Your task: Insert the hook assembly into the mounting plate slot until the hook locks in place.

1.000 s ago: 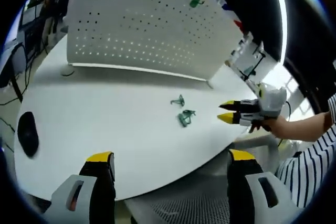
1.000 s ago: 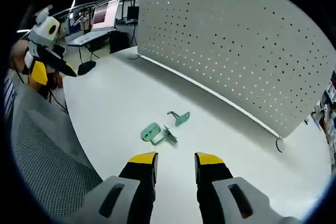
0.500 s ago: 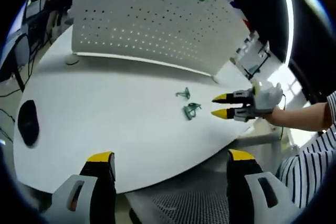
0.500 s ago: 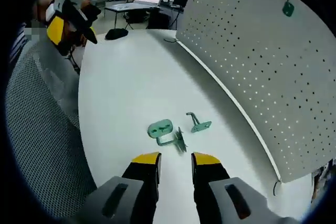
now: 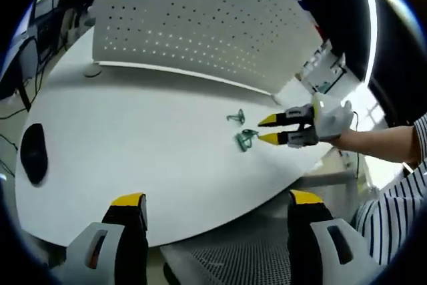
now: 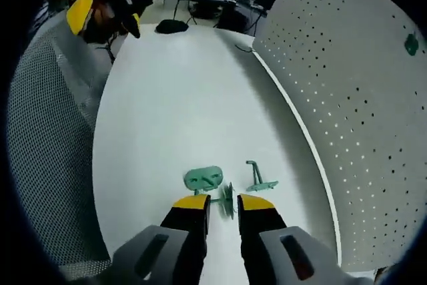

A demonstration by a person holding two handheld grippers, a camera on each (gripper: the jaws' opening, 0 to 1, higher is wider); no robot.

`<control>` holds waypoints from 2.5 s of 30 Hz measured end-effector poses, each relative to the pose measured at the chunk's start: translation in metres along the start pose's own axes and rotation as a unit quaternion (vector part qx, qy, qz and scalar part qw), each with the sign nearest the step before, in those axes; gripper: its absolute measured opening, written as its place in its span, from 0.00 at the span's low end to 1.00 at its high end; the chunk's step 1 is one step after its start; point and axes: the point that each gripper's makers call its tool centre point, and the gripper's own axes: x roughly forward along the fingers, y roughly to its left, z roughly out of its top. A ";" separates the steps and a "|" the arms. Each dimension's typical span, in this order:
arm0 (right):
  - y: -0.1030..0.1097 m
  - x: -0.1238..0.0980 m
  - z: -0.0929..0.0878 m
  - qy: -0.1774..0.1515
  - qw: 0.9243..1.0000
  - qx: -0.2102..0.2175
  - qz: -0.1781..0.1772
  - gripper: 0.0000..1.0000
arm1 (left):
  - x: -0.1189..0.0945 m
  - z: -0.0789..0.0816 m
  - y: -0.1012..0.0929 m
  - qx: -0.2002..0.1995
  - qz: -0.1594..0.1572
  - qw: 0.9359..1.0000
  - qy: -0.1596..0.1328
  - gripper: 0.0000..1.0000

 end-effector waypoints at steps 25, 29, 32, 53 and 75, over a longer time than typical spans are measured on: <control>0.017 0.026 0.040 -0.020 0.997 -0.048 0.065 0.05 | 0.000 0.004 0.008 -0.010 -0.001 1.000 0.004 0.86; 0.021 0.029 0.038 -0.008 0.994 -0.090 0.068 0.02 | 0.001 0.004 0.009 -0.009 -0.002 1.000 0.008 0.86; 0.020 0.029 0.038 -0.009 0.993 -0.091 0.068 0.01 | 0.001 0.006 0.009 -0.009 -0.002 1.000 0.006 0.85; -0.042 0.006 0.065 -0.095 0.950 0.298 -0.007 0.00 | -0.004 0.018 0.006 -0.013 -0.003 1.000 -0.021 0.88; -0.080 -0.073 0.132 -0.255 0.841 0.470 -0.086 0.00 | -0.014 0.047 -0.003 -0.007 -0.008 0.998 -0.055 0.87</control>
